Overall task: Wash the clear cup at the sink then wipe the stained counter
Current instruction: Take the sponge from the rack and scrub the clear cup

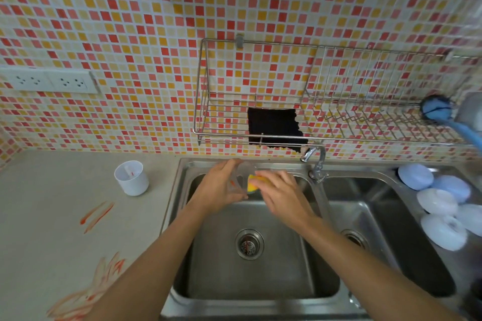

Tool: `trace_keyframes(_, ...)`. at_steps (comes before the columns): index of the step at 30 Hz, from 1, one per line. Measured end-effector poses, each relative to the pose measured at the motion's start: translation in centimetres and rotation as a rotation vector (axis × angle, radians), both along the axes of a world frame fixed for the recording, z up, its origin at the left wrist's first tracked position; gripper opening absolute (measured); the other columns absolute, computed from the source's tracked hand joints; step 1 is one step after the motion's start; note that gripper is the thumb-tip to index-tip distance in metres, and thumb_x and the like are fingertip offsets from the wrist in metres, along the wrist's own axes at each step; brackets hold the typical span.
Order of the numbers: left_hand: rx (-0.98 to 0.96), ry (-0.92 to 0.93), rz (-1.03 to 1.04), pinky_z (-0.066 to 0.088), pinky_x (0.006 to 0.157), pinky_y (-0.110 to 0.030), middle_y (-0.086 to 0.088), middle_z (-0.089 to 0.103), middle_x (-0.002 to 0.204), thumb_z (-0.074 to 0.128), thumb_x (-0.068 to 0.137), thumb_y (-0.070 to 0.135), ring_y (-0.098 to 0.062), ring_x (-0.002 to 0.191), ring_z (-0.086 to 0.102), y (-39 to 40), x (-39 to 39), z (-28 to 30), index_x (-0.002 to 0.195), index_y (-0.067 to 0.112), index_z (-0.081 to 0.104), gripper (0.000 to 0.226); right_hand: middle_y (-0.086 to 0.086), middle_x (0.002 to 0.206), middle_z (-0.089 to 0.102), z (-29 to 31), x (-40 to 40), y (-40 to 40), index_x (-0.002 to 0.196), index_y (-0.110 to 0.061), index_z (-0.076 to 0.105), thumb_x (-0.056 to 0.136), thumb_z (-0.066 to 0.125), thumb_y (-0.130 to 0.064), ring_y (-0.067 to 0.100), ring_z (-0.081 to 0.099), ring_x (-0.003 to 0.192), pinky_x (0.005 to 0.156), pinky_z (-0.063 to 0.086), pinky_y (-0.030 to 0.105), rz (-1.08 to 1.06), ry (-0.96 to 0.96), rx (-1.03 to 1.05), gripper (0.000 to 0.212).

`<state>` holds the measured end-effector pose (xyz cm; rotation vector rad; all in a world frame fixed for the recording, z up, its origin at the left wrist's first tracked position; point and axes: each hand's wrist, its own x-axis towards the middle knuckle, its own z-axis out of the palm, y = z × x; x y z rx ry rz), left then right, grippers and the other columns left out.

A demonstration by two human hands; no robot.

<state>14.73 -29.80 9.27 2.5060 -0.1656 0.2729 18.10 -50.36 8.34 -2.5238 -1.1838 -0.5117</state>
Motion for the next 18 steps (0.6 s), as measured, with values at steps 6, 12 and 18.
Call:
trace_keyframes(6,0.018,-0.023,-0.028,0.036,0.088,-0.016,0.006,0.056,0.130,0.081,0.069,0.032,-0.010,0.118,0.051,-0.3,0.8,-0.4,0.135,0.022,0.045,0.076,0.001,0.140,0.047,-1.5,0.1,-1.6,0.136,-0.025,0.052,0.097,0.048,-0.025,0.023,0.045,0.113,0.092,0.049,0.040,0.100,0.159,-0.034,0.039)
trace_keyframes(12,0.067,-0.034,-0.038,0.040,0.082,-0.020,0.001,0.058,0.127,0.081,0.068,0.033,-0.016,0.112,0.056,-0.4,0.9,-1.1,0.133,0.019,0.048,0.074,-0.005,0.142,0.049,-2.6,1.2,-2.2,0.134,-0.021,0.055,0.096,0.049,-0.034,0.019,0.048,0.115,0.098,0.049,0.035,0.156,0.088,-0.097,0.041)
trace_keyframes(18,0.046,0.065,-0.058,0.048,0.094,-0.036,0.006,0.055,0.130,0.081,0.067,0.041,-0.015,0.117,0.051,-1.1,0.8,-1.8,0.135,0.024,0.041,0.080,-0.010,0.134,0.059,-2.4,2.8,-2.5,0.126,-0.019,0.064,0.085,0.066,-0.011,0.022,0.055,0.103,0.081,0.053,0.041,0.114,-0.012,-0.059,0.041)
